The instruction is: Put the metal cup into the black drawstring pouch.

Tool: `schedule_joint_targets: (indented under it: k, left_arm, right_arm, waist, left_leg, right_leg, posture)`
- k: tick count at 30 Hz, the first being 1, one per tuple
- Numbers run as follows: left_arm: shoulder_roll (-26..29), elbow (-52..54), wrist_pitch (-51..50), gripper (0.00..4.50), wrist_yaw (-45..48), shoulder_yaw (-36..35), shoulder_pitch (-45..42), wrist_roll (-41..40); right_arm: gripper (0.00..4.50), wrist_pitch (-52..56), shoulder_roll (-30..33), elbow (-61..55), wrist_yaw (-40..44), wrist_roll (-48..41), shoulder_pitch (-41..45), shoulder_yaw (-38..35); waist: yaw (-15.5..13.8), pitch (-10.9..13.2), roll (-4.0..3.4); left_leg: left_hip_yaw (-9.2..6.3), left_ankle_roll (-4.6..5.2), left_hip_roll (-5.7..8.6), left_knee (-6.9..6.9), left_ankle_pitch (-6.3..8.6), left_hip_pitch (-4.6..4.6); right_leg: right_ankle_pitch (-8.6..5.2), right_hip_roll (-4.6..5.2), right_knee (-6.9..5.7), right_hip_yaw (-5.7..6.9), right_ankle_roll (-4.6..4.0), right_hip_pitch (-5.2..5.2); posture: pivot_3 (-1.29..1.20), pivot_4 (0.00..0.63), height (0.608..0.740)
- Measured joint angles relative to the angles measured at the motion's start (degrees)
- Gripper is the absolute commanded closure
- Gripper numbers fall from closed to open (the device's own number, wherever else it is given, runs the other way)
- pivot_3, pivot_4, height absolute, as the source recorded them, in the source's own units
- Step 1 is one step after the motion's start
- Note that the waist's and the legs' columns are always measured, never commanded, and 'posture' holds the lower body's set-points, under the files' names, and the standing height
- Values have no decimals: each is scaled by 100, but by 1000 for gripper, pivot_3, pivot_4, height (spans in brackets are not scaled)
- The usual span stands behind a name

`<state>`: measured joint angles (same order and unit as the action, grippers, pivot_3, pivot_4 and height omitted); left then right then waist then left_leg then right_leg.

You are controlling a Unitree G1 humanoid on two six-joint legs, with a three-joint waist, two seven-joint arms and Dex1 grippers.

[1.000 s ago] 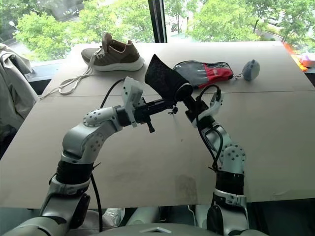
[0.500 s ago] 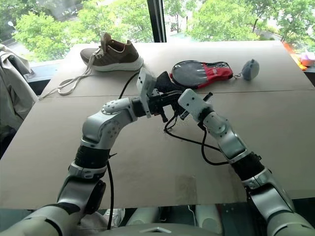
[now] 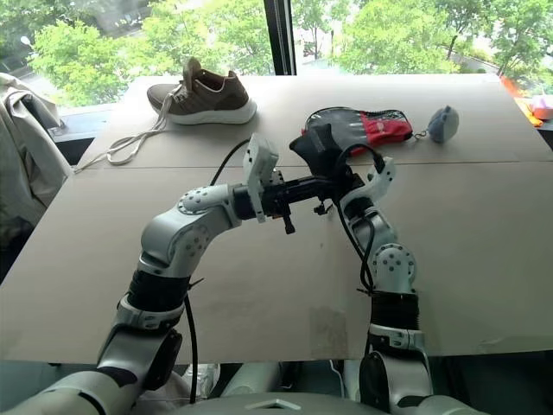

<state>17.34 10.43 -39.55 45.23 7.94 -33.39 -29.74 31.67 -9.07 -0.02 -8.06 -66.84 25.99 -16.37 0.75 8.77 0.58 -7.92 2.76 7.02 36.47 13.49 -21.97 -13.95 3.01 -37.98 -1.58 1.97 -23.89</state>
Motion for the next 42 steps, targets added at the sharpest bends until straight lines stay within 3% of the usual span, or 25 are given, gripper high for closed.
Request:
schedule_joint_targets:
  k: [3, 5, 7, 10, 13, 14, 19, 29, 30, 32, 33, 34, 38, 39, 42]
  left_arm:
    - [-47, 4, -74, 4500, -55, -61, -1, -85]
    - [-110, 1, -144, 4500, -127, -132, -9, -168]
    - [-237, -76, -199, 4500, -242, -256, -97, -253]
    - [-329, -288, -233, 4500, -442, -453, -305, -296]
    - [-414, -583, -214, 4500, -539, -496, -401, -283]
    - [-430, -680, -191, 4500, -548, -494, -410, -255]
    - [-523, -1187, 44, 4500, -643, -478, -510, 31]
    - [-676, -1444, 427, 4500, -822, -498, -658, 279]
    - [-686, -1444, 455, 4500, -826, -499, -658, 288]
    - [-734, -1444, 513, 4500, -858, -503, -679, 318]
    - [-761, -1446, 530, 4500, -885, -504, -703, 331]
    - [-770, -1447, 543, 4500, -888, -504, -719, 335]
    - [-820, -1504, 594, 4500, -926, -516, -783, 374]
    - [-828, -1521, 604, 4500, -926, -515, -783, 375]
    - [-846, -1566, 617, 4500, -928, -517, -790, 377]
  right_arm:
    - [4409, 72, 36, -34, -106, -110, 1, 51]
    - [3931, 166, 201, -146, -37, 241, 8, 340]
    - [3225, 267, 467, -276, 99, 627, 10, 675]
    - [1740, 369, 760, -429, 311, 1110, 9, 996]
    - [325, 441, 1452, -609, 666, 1919, 66, 1602]
    - [41, 432, 1706, -658, 787, 2237, 109, 1785]
    - [41, 434, 2505, -890, 1401, 3311, 199, 2307]
    - [41, 770, 3429, -1625, 2324, 3989, 228, 2549]
    - [591, 837, 3465, -1688, 2403, 3990, 218, 2560]
    - [1263, 991, 3470, -1809, 2564, 3979, 172, 2565]
    - [1931, 1072, 3470, -1850, 2607, 3965, 155, 2561]
    - [2220, 1097, 3470, -1873, 2635, 3958, 147, 2561]
    - [4201, 1295, 3460, -2029, 2694, 3941, 137, 2486]
    - [4490, 1318, 3460, -2031, 2697, 3940, 133, 2450]
    - [4490, 1509, 3413, -2203, 2720, 3752, 12, 2194]
  waist:
    - [50, 0, -1]
    - [96, 0, -2]
    - [113, 0, -1]
    - [115, -1, -1]
    - [114, -1, 0]
    - [113, -1, 0]
    - [115, -1, 1]
    - [12, 0, 3]
    - [7, 0, 4]
    - [0, 0, 5]
    - [-8, 0, 5]
    - [-9, 0, 5]
    - [-10, 0, 5]
    - [-11, 0, 5]
    - [-14, 0, 5]
  left_leg:
    - [2, 0, -3, -7, 0, 1]
    - [3, 0, -4, -8, 0, -5]
    - [4, 0, -4, -4, 0, -8]
    - [7, 0, -3, 2, 0, -8]
    - [9, 0, -2, 5, 0, -9]
    - [9, 0, -2, 6, 0, -9]
    - [10, 0, -3, 4, 0, -10]
    - [8, 0, -3, 12, 0, -24]
    - [7, 0, -3, 12, 0, -25]
    - [6, 0, -3, 13, 0, -25]
    - [7, 0, -3, 15, 0, -28]
    - [6, 0, -3, 17, 0, -29]
    - [5, 0, -3, 23, 0, -32]
    - [5, 0, -3, 23, 0, -33]
    - [1, 0, -3, 25, 0, -37]
  right_leg:
    - [0, -4, -2, -3, 0, -7]
    - [0, -5, -4, -3, 0, -16]
    - [0, -4, -2, -3, 0, -15]
    - [0, -4, -3, -4, 1, -13]
    - [1, -3, -3, -3, 2, -13]
    - [1, -3, -3, -3, 3, -13]
    - [1, -4, -1, -6, 3, -15]
    - [1, -1, 3, -1, 3, -20]
    - [1, -1, 3, 0, 3, -20]
    - [1, -1, 3, 0, 3, -20]
    - [1, -1, 3, 0, 3, -20]
    - [1, -1, 3, 0, 4, -20]
    - [2, -1, 3, 2, 4, -21]
    - [2, -1, 2, 3, 4, -21]
    - [2, -1, 3, 7, 4, -22]
  posture:
    - [0, 150, 740]
    - [0, 150, 740]
    - [0, 150, 740]
    - [0, 150, 740]
    - [0, 150, 740]
    - [0, 150, 740]
    - [0, 150, 740]
    - [0, 150, 740]
    - [0, 150, 740]
    - [0, 150, 740]
    - [0, 150, 740]
    - [0, 150, 740]
    - [0, 150, 740]
    - [0, 150, 740]
    - [0, 150, 740]
